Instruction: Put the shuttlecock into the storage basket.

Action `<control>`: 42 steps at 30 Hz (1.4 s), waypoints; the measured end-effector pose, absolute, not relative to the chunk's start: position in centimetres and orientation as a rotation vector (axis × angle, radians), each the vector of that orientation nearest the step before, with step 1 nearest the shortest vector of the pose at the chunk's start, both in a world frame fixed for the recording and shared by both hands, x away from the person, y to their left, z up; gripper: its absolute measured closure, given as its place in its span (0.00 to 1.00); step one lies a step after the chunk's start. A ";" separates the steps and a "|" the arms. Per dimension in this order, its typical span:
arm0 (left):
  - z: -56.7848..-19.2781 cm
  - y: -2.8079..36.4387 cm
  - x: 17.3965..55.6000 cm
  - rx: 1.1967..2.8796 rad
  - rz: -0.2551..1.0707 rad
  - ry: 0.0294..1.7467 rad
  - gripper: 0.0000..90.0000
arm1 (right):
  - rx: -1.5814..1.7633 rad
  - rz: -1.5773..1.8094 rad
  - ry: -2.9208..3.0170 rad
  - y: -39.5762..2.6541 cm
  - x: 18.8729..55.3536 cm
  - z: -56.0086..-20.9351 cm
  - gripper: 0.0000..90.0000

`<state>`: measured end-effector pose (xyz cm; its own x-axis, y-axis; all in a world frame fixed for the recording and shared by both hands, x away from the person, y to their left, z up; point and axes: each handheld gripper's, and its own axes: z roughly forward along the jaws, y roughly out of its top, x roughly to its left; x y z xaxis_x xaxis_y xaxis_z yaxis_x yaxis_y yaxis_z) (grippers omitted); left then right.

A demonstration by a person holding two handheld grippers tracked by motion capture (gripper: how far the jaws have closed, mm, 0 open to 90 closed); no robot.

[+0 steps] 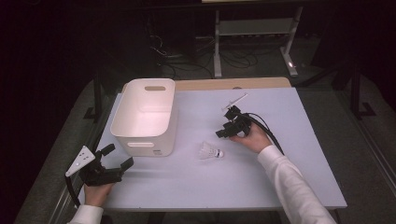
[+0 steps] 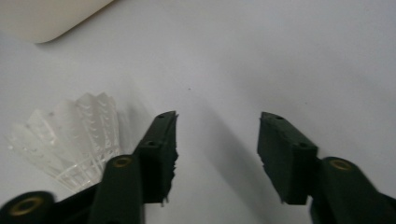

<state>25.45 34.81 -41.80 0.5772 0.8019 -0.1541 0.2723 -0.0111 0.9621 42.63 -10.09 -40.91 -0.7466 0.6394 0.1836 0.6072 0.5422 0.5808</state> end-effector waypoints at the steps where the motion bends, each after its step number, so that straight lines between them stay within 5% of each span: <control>1: -41.8 34.8 25.5 1.574 0.535 0.932 0.00 | 1.100 0.996 2.717 -10.1 42.6 -40.9 0.42; 14: -41.8 34.8 25.4 1.575 0.537 0.930 0.00 | 1.046 1.045 2.730 -10.8 42.1 -40.5 0.01; 42: -41.8 34.8 25.4 1.572 0.534 0.932 0.00 | 0.773 1.082 2.795 -10.6 39.3 -39.4 0.00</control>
<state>25.41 34.79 -41.80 0.5774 0.8016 -0.1552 0.2713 -0.0091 0.9625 39.28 -10.56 -39.37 -0.8741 0.4672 0.1327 0.4348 0.6310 0.6424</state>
